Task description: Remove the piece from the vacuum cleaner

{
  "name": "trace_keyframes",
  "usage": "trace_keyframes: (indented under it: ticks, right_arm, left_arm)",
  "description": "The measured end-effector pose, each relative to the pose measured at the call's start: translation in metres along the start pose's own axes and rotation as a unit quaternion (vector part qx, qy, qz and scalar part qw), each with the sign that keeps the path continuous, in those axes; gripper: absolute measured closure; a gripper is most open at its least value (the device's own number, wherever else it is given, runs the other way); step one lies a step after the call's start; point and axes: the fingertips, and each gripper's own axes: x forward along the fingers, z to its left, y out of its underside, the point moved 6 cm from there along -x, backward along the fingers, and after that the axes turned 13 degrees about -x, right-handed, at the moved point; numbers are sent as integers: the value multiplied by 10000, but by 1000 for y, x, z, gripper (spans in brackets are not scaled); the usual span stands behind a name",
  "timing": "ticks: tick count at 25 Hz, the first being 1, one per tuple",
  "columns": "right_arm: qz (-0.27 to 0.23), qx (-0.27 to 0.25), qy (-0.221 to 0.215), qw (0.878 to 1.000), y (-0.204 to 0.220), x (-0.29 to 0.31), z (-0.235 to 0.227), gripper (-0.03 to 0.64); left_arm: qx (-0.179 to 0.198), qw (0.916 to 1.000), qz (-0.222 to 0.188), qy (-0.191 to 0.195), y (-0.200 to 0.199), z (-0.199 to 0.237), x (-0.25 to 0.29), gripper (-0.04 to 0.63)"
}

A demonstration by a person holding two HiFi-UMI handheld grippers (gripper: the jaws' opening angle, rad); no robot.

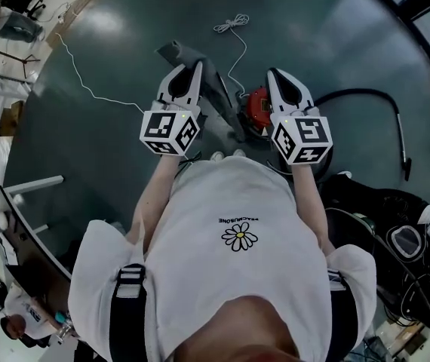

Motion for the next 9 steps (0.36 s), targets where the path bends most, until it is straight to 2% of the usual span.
trace_keyframes:
  ticks: [9]
  right_arm:
    - [70,25,-53,10000,11,0,-10,604]
  left_arm:
    - [-19,10000,50,31,8,-6,10,575]
